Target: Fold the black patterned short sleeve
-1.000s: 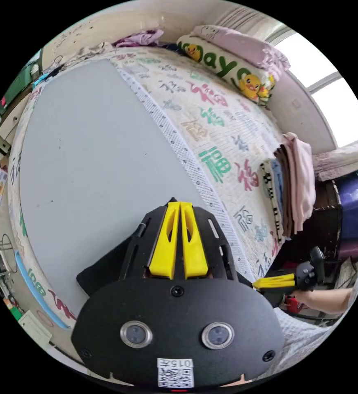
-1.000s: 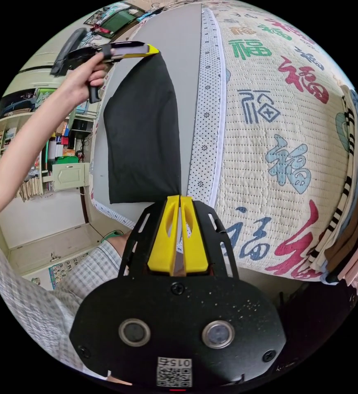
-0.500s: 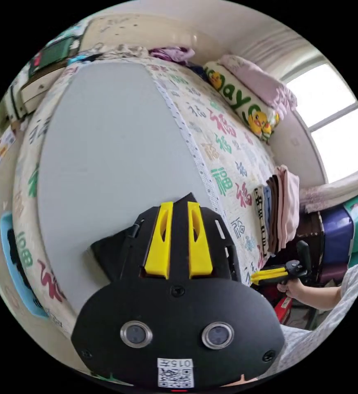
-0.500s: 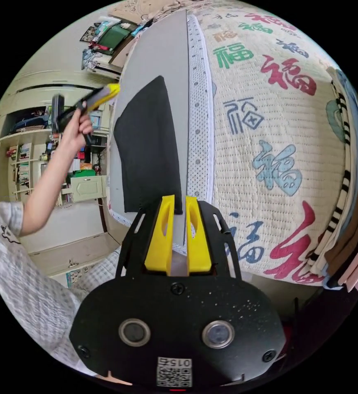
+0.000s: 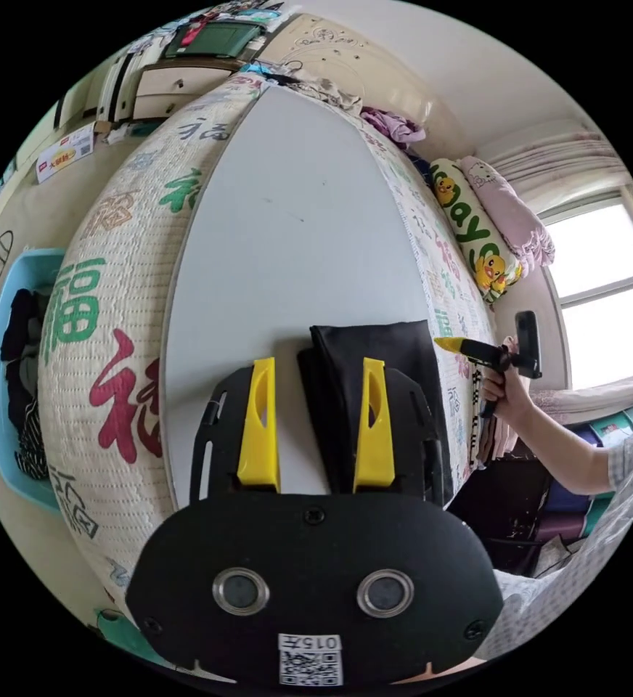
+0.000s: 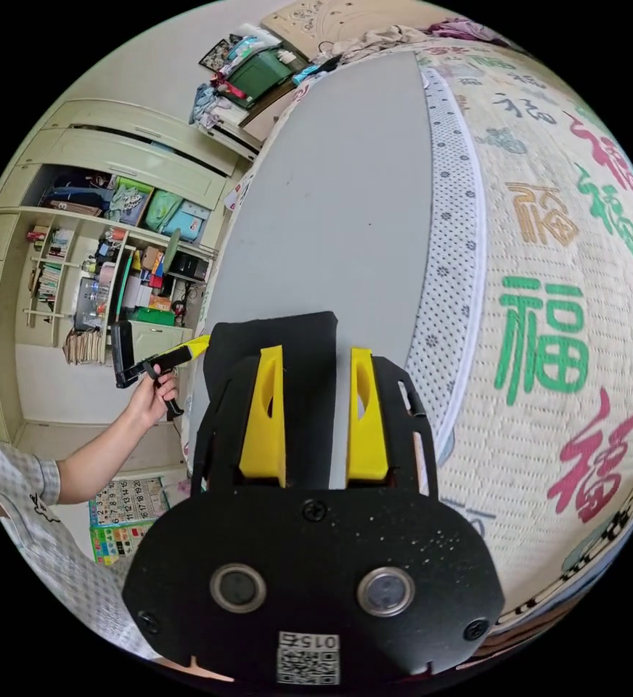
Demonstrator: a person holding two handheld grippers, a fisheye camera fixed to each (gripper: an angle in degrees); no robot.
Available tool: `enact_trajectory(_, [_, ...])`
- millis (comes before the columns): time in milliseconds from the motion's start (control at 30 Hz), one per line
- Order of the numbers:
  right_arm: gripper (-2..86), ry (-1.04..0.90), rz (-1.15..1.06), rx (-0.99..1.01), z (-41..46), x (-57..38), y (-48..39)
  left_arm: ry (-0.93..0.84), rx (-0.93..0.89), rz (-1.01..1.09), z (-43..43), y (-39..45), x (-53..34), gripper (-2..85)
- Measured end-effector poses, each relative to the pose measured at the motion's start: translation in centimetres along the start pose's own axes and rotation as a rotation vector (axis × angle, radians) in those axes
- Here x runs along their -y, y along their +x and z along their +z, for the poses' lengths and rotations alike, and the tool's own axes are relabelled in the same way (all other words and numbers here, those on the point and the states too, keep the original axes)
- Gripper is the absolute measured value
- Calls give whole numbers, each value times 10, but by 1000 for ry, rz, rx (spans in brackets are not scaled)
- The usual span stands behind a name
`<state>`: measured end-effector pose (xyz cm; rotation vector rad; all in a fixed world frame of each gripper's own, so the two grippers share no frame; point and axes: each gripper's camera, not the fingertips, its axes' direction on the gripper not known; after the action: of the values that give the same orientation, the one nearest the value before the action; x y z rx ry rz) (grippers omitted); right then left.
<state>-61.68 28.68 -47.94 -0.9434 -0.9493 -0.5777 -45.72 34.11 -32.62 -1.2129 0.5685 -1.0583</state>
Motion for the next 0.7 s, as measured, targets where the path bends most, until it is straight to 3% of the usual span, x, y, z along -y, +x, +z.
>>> enact_trajectory(233, [99,-30,20,24,63,-14,65,-42,-114,-20,11,-1,-7,145])
enact_trajectory(433, [56,-8,85,60,91,-46,132,-76,-212,-116,31,-3,-11,55])
enact_trajectory(600, [15,135,41,154,65,-100,170,54,-229,22,2,55,-23,25])
enact_trajectory(700, [9,326,19,257,19,-156,197,162,-298,143,-25,109,-28,19])
